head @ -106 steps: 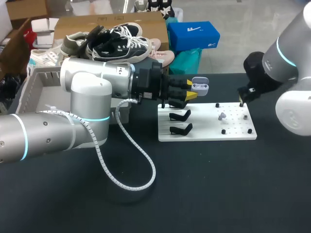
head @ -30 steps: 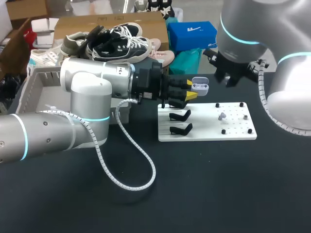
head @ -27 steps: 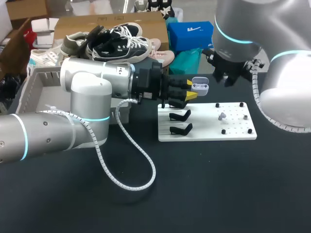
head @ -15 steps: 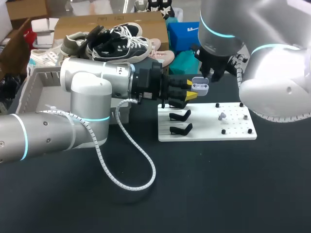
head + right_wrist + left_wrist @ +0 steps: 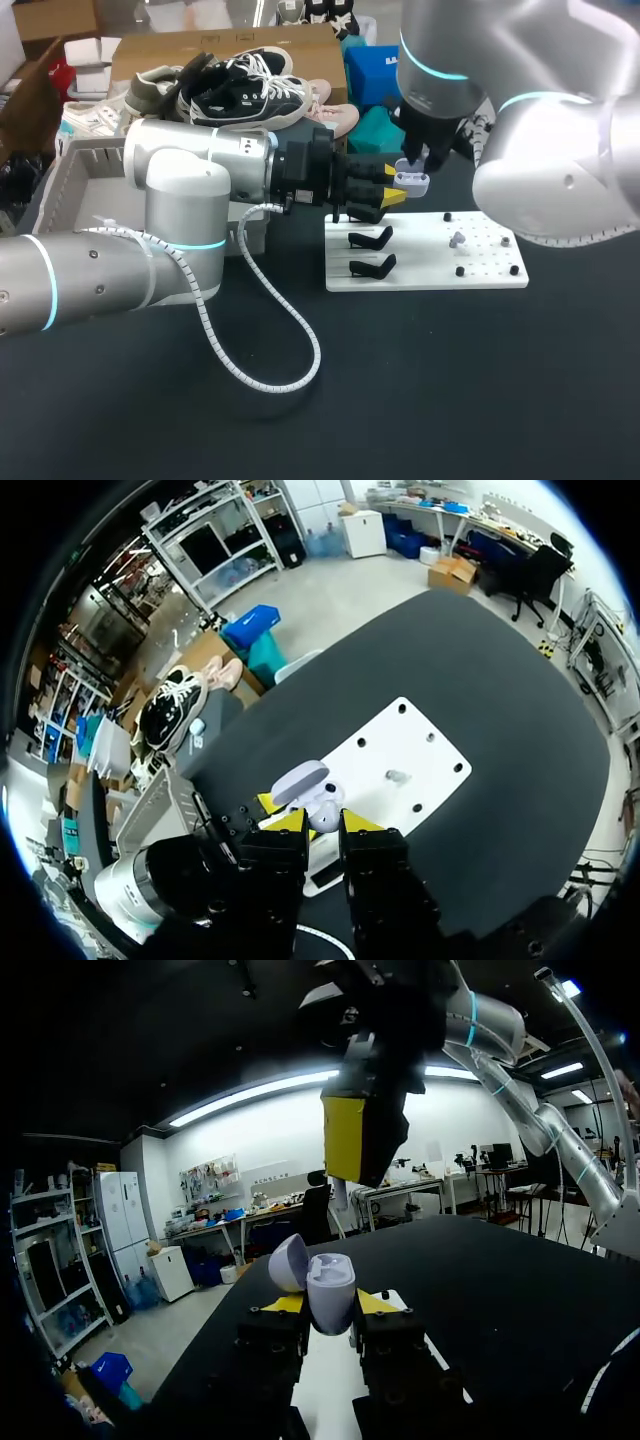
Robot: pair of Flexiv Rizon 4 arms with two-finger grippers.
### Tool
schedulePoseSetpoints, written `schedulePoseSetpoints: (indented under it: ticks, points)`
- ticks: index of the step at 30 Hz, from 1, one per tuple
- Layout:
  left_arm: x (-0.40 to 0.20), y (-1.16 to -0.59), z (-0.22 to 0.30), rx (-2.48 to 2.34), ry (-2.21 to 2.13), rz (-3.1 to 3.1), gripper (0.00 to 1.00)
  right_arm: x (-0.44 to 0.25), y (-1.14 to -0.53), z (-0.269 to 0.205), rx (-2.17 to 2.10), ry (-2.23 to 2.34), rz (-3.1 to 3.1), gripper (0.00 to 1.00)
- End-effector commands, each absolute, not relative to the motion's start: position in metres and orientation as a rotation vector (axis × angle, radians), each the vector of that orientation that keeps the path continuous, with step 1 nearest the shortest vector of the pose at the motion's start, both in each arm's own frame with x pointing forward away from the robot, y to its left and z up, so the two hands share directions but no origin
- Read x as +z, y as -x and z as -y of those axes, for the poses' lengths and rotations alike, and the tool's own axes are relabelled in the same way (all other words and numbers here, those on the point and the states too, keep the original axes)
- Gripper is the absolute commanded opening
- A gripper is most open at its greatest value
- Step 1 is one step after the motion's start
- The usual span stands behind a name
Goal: Pick up each earbud case from the left stands, insert the matching earbuds, close the lid, and place the case in the box.
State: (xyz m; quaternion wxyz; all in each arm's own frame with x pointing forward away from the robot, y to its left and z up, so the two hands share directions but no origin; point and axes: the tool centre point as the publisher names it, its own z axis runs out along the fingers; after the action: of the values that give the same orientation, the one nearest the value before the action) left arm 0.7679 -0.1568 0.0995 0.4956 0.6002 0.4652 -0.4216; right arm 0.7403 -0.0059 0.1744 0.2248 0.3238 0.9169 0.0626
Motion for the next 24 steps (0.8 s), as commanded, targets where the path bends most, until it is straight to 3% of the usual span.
schedulePoseSetpoints:
  ticks: [1, 24]
  points:
    - [0.0989, -0.7683, 0.1565, -1.022, -1.454, -1.124, 0.00, 0.1710, -0.7424, 0.0047, 0.160, -0.940, -2.525, 0.00]
    - [0.0989, -0.7683, 0.1565, -1.022, -1.454, -1.124, 0.00, 0.1623, -0.7479, 0.0052, 0.193, -1.063, -2.491, 0.00]
